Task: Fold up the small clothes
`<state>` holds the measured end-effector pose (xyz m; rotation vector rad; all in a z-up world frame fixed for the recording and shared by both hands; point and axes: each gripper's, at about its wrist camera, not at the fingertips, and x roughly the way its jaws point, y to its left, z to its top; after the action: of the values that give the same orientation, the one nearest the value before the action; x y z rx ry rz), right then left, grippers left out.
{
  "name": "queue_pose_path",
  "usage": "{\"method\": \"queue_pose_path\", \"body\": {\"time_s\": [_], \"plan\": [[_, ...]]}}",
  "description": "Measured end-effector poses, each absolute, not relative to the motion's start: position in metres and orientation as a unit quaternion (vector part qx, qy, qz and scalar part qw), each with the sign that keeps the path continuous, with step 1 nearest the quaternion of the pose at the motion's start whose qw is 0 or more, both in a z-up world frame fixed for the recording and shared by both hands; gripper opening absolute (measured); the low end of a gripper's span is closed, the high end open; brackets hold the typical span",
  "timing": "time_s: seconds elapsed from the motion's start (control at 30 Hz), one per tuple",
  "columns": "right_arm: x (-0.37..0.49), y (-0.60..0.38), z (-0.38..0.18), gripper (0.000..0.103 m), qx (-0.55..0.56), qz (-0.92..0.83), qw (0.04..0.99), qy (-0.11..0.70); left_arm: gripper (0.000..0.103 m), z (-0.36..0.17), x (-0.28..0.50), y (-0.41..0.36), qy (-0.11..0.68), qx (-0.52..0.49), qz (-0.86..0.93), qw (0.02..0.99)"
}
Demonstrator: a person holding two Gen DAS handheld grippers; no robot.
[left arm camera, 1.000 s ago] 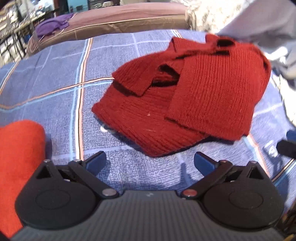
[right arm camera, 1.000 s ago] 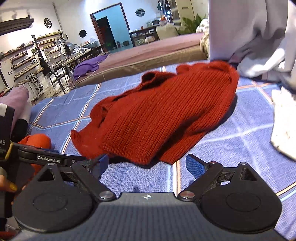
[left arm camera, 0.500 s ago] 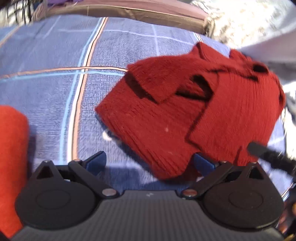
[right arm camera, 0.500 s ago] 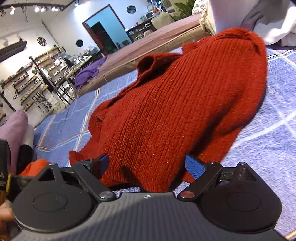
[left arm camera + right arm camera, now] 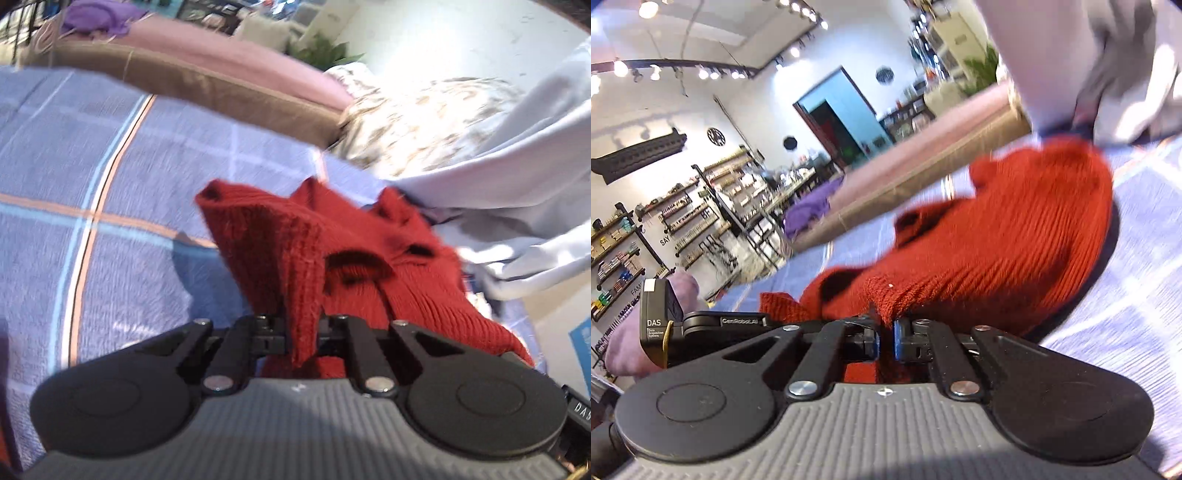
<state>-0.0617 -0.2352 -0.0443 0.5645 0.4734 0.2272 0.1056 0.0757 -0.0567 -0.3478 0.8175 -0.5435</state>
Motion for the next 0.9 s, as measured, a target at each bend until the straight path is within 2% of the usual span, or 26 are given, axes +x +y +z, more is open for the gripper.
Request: {"method": "queue_pose_path", "body": {"time_s": [0.13, 0.23, 0.33, 0.47, 0.57, 0.6, 0.63, 0.7, 0.73, 0.77, 0.8, 0.87, 0.9], "plan": [[-0.112, -0.257, 0.009, 0.012, 0.255, 0.117, 0.938, 0.203, 0.009, -0.003, 0.067, 0.077, 0.349, -0.127, -0.331, 0.868], [-0.152, -0.27, 0.032, 0.012, 0.25, 0.117, 0.937, 0.215, 0.009, 0.012, 0.029, 0.079, 0.359, -0.067, -0.367, 0.856], [-0.186, -0.281, 0.027, 0.012, 0.252, 0.09, 0.931, 0.25, 0.01, -0.005, 0.001, 0.089, 0.399, -0.024, -0.365, 0.841], [-0.202, -0.287, -0.025, 0.013, 0.244, 0.023, 0.906, 0.344, 0.011, -0.062, -0.033, 0.09, 0.487, 0.026, -0.361, 0.795], [-0.21, -0.284, -0.061, 0.02, 0.225, -0.042, 0.889, 0.397, 0.017, -0.093, -0.046, 0.082, 0.527, 0.051, -0.351, 0.772], [-0.208, -0.279, -0.068, 0.028, 0.201, -0.047, 0.887, 0.412, 0.024, -0.103, -0.046, 0.082, 0.532, 0.061, -0.343, 0.772], [-0.208, -0.274, -0.071, 0.041, 0.181, -0.053, 0.89, 0.415, 0.03, -0.102, -0.049, 0.081, 0.533, 0.065, -0.331, 0.776], [-0.211, -0.27, -0.064, 0.052, 0.185, -0.041, 0.896, 0.4, 0.061, -0.097, -0.047, 0.082, 0.528, 0.058, -0.312, 0.787], [-0.21, -0.27, -0.059, 0.065, 0.188, -0.039, 0.901, 0.389, 0.066, -0.089, -0.045, 0.086, 0.518, 0.045, -0.312, 0.795], [-0.206, -0.27, -0.051, 0.071, 0.179, -0.047, 0.909, 0.375, 0.075, -0.081, -0.043, 0.09, 0.509, 0.034, -0.312, 0.801], [-0.206, -0.271, -0.045, 0.081, 0.169, -0.054, 0.914, 0.364, 0.089, -0.073, -0.036, 0.092, 0.5, 0.021, -0.312, 0.808], [-0.204, -0.278, -0.035, 0.1, 0.155, -0.073, 0.924, 0.343, 0.103, -0.061, -0.029, 0.1, 0.486, -0.005, -0.304, 0.819], [-0.204, -0.282, -0.032, 0.103, 0.155, -0.083, 0.926, 0.334, 0.103, -0.056, -0.022, 0.103, 0.479, -0.021, -0.304, 0.823]]}}
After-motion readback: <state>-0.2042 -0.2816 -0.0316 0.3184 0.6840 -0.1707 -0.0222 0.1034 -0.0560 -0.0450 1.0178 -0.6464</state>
